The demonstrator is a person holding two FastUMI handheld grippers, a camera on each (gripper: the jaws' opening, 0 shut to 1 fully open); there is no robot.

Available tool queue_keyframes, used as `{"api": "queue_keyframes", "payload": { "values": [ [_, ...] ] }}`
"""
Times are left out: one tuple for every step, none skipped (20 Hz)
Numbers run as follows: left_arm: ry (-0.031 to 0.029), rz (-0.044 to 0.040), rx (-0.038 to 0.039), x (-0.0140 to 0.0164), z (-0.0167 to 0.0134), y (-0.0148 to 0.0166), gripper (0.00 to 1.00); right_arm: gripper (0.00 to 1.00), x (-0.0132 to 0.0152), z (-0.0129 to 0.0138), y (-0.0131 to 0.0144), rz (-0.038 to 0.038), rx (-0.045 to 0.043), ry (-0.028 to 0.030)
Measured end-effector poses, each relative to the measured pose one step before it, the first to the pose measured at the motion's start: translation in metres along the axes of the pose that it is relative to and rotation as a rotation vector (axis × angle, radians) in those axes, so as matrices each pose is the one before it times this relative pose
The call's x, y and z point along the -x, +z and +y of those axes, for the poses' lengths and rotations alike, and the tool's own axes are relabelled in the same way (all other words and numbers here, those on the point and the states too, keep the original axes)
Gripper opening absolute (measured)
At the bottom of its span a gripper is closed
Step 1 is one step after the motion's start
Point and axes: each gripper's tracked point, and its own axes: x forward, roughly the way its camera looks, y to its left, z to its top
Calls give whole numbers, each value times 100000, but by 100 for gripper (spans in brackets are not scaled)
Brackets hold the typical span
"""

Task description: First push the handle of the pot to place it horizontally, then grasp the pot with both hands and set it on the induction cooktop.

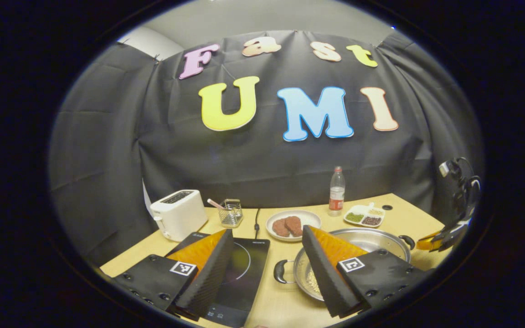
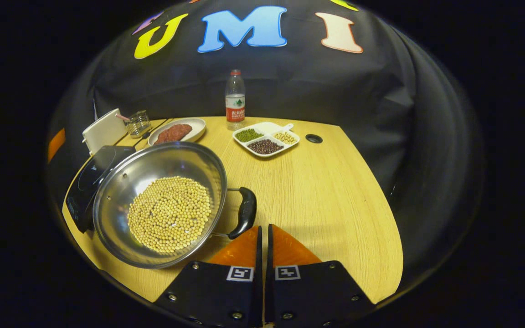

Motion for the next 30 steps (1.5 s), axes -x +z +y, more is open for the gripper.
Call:
{"api": "queue_keyframes", "payload": {
  "values": [
    [-575, 917, -133, -290, -101, -505, 98, 5, 565, 182, 550, -3011, -1576, 518],
    [-811, 836, -70, -362, -20, -375, 100, 22, 383, 328, 786, -3356, -1406, 953],
    [-852, 897, -151, -492, -196, -468, 98, 39, 664, 457, 874, -3590, -1170, 883],
    [-910, 1020, -294, -364, -81, -396, 100, 58, 244, 429, 668, -3386, -740, 764],
    [-1466, 1470, -293, -350, -242, -629, 98, 77, 187, 304, 586, -2853, -127, 233],
    [-1064, 1424, -268, -369, -110, -471, 98, 95, 65, 418, 207, -1870, 194, 501],
    [-1374, 1691, -42, -465, -138, -512, 98, 95, 41, 357, 205, -1138, 792, 295],
    [-1417, 1891, 262, -585, -259, -541, 98, 95, -173, 279, -71, -354, 969, 167],
    [-1257, 1642, 666, -769, -218, -588, 98, 95, -157, 207, -99, 400, 629, -32],
    [-1043, 1635, 847, -587, -161, -453, 98, 96, -119, 186, -171, 438, 146, 188],
    [-1275, 1626, 895, -493, -116, -506, 100, 96, -82, 201, -73, 397, -257, -104],
    [-945, 1651, 583, -584, -64, -540, 98, 96, -226, 104, -151, 222, -234, -41],
    [-1054, 1546, 419, -396, -233, -713, 98, 96, -162, 93, 40, 5, -375, -102],
    [-791, 2318, 271, -489, -157, -751, 98, 96, -222, -23, -165, 358, -195, -158],
    [-823, 1855, 552, -531, -27, -694, 98, 96, -217, -39, -42, 215, -198, -178],
    [-946, 2172, 863, -607, -179, -669, 98, 96, -225, -17, -96, 205, -167, -311],
    [-735, 2387, 733, -599, -112, -787, 98, 96, -277, 28, -201, 394, -199, 142],
    [-525, 2642, 314, -501, -163, -679, 98, 96, -272, 75, -168, 669, -260, 247],
    [42, 2565, 24, -587, 90, -824, 98, 96, -252, -69, -237, 670, -175, -1],
    [-181, 1684, 185, -421, -8, -470, 98, 96, -256, -32, -164, 738, -260, 69],
    [174, 1592, 240, -480, -72, -493, 98, 96, -234, -70, -406, 829, -496, 168],
    [-100, 887, 211, -304, -32, -191, 99, 96, -344, -25, -207, 977, -484, 281],
    [103, 1116, 52, -325, -28, -184, 98, 96, -356, -33, -295, 1131, -513, 81],
    [8, 1314, -13, -385, -112, -285, 100, 96, -319, -101, -231, 1101, -586, 9],
    [37, 1076, -73, -308, -55, -321, 98, 96, -390, 4, -311, 1052, -782, 335],
    [259, 1005, -253, -301, -78, -248, 98, 96, -365, 39, -284, 1282, -598, 311],
    [234, 870, -290, -383, -15, -163, 98, 96, -336, -57, -222, 1108, -401, 237],
    [183, 674, -150, -267, -91, -118, 98, 96, -321, 57, -296, 901, -182, 518],
    [453, 494, -21, -348, -33, -220, 98, 96, -346, 93, -143, 1013, -133, 594],
    [716, 340, -220, -295, 58, -41, 98, 96, -352, 92, -325, 1245, -73, 682]
  ]
}}
